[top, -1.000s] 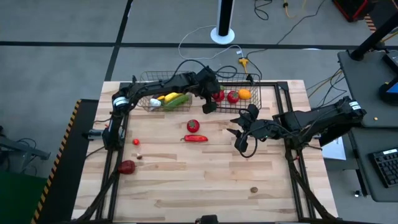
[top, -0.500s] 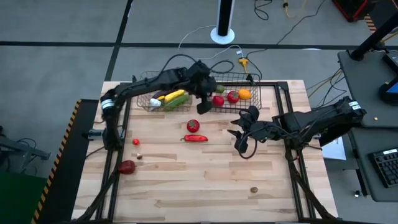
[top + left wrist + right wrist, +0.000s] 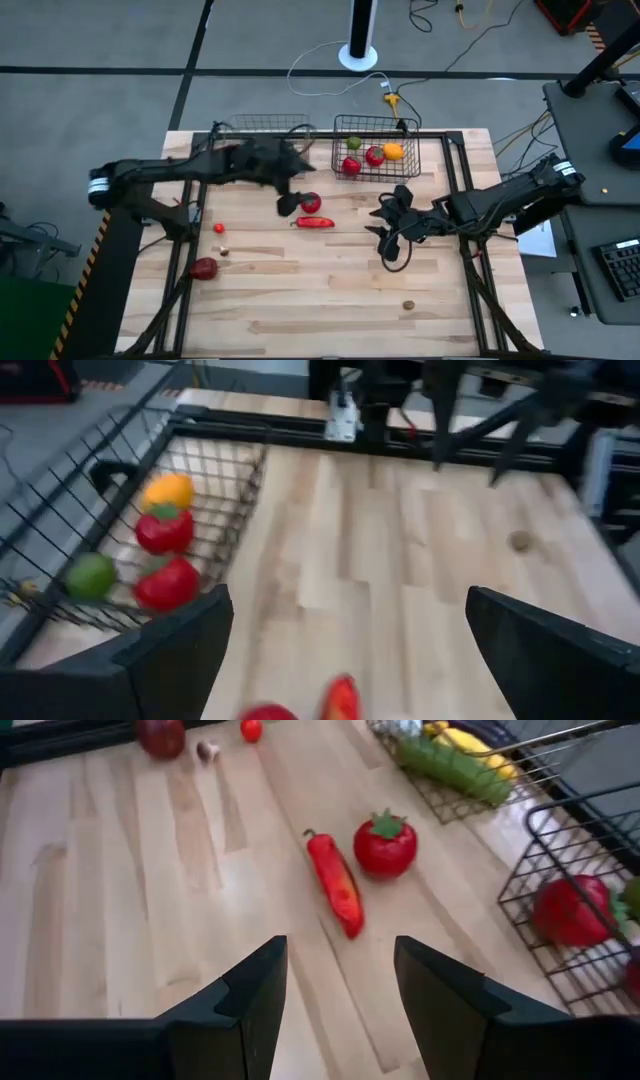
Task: Sort produce into baskets
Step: Put the brown potato into the left wire basket
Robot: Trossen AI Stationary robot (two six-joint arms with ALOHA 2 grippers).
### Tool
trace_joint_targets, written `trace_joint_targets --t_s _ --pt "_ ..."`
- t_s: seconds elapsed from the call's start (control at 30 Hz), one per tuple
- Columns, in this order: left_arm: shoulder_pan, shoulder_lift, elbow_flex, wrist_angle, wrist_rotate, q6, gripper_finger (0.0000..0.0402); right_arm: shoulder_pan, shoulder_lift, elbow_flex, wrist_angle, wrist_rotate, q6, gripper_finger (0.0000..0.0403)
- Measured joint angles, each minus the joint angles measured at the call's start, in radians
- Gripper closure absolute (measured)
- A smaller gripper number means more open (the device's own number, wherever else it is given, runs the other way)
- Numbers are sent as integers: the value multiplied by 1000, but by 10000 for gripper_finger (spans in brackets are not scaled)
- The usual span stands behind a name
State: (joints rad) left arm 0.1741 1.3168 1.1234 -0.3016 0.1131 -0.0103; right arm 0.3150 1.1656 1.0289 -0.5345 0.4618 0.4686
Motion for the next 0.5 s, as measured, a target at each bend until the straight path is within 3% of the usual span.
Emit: trace_joint_targets --t_s 0.1,0.23,0.5 --pt "-41 -92 -121 84 1 -77 20 8 42 22 -1 -26 10 225" --pt "-89 -189 -270 201 3 -163 20 8 114 65 -16 -140 34 225" --pt "-174 -319 -460 380 -15 -266 20 60 280 161 -246 -506 141 225"
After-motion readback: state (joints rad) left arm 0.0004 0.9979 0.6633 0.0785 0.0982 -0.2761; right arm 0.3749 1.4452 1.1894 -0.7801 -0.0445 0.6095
